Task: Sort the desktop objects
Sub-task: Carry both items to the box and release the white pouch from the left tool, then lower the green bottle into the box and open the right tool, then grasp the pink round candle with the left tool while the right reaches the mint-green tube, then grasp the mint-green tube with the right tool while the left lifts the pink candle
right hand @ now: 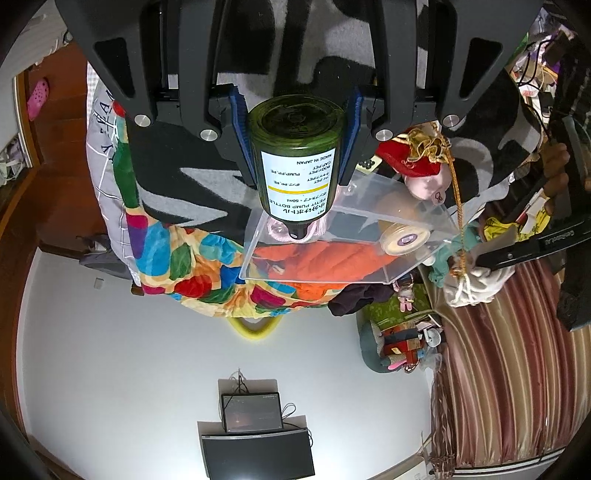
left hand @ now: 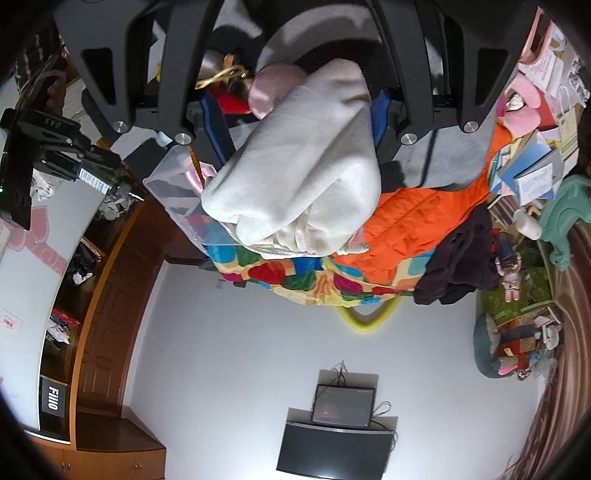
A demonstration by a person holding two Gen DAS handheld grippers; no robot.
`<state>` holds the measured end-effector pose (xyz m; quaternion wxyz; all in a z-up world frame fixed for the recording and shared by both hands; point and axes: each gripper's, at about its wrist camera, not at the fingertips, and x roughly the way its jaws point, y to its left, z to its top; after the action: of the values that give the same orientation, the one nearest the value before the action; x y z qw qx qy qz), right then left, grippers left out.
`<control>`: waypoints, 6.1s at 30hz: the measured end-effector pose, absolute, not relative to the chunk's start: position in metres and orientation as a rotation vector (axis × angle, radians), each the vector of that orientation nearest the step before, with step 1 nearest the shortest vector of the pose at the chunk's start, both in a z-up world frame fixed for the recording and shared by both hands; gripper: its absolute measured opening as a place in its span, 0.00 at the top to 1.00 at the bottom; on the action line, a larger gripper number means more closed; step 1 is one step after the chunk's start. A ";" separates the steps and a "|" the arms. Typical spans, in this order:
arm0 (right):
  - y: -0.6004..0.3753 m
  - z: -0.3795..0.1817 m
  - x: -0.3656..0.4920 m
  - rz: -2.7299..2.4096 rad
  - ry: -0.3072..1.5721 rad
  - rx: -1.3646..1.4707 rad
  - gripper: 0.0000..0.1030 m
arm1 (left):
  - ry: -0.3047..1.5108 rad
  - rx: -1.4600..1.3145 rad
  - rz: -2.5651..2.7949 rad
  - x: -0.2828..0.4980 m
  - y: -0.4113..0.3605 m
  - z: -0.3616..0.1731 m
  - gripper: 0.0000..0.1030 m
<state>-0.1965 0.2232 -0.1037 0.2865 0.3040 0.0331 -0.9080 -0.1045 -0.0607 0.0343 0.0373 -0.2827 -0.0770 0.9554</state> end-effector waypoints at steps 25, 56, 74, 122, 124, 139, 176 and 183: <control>0.192 -0.109 -0.238 -2.396 0.050 0.866 0.63 | -0.267 -1.008 2.777 -0.195 -0.011 0.005 0.40; 0.159 -0.120 -0.250 -2.456 0.146 0.910 0.63 | -0.340 -1.046 2.740 -0.195 -0.013 -0.008 0.27; 0.176 -0.102 -0.225 -2.481 0.116 0.862 0.53 | -0.304 -0.931 2.831 -0.151 -0.021 0.015 0.17; 0.206 -0.175 -0.187 -2.492 0.091 1.064 0.51 | -0.082 -1.296 2.786 -0.134 -0.022 -0.056 0.12; 0.201 -0.176 -0.189 -2.488 0.119 1.066 0.51 | -0.077 -1.282 2.791 -0.137 -0.021 -0.057 0.17; 0.181 -0.174 -0.197 -2.478 0.216 1.069 0.35 | -0.126 -1.243 2.797 -0.121 -0.032 -0.064 0.39; 0.178 -0.163 -0.171 -2.472 0.387 0.934 0.81 | -0.098 -1.210 2.867 -0.081 -0.049 -0.066 0.39; 0.167 -0.166 -0.196 -2.411 0.437 0.973 0.60 | -0.114 -1.255 2.837 -0.085 -0.049 -0.077 0.39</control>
<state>-0.1963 0.1670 -0.1657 0.2500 0.3574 0.1604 -0.8855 -0.0848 -0.0489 -0.0770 0.0186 -0.4042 -0.0367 0.9138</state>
